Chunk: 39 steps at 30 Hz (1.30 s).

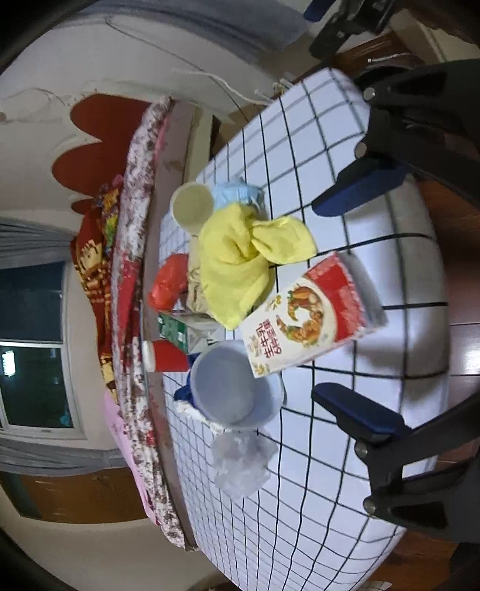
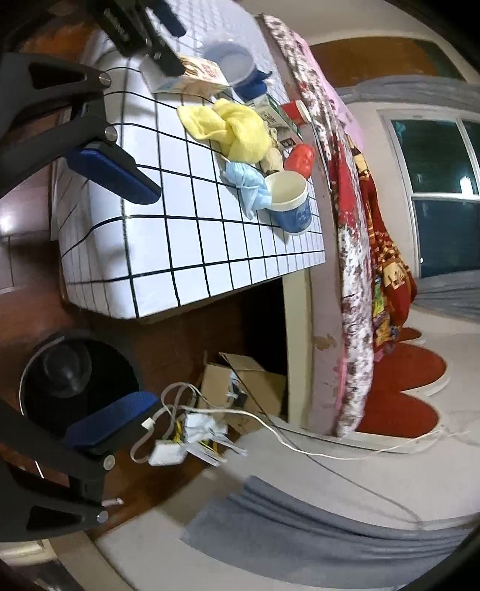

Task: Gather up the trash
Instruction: 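Grasp the milk carton with left gripper while right gripper grasps yellow cloth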

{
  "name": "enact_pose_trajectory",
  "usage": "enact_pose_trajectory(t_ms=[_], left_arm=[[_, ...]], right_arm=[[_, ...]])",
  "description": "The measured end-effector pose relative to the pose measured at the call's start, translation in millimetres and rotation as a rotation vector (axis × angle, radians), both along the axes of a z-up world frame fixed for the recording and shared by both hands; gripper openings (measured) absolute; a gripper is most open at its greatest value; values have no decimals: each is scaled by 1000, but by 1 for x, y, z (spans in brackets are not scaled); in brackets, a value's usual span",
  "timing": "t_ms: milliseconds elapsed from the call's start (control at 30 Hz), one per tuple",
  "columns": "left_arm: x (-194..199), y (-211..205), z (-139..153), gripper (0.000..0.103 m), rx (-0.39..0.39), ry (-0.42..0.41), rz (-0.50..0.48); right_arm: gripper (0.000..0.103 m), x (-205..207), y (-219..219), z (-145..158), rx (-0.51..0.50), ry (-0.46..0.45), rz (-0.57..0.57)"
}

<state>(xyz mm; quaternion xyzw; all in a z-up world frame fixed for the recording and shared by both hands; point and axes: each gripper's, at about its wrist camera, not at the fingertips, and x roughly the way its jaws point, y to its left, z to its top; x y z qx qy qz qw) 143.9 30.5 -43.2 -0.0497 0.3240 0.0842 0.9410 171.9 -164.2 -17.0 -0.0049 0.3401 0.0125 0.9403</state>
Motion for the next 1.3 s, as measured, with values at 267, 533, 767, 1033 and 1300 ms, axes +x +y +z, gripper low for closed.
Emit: enact_pose_trajectory(t_ms=[267,533,767,1033,1300], left_arm=[[23,14,-18,80,-18,67,30],[10,36,-18,54,-33,36,-60],[-11,60,-13,52,-55,7,-96],[-33,96,5,52,-4,-60,-42],[-23,151,2,52,-37,-61,63]], right_arm=[[102,28,21,-5,41,26,58],[92,44,60,-9,75,38,165],[84,49,95,-12,86,39,230],[79,56,136,-6,59,12,288],[75,98,183,-12,-77,46,336]])
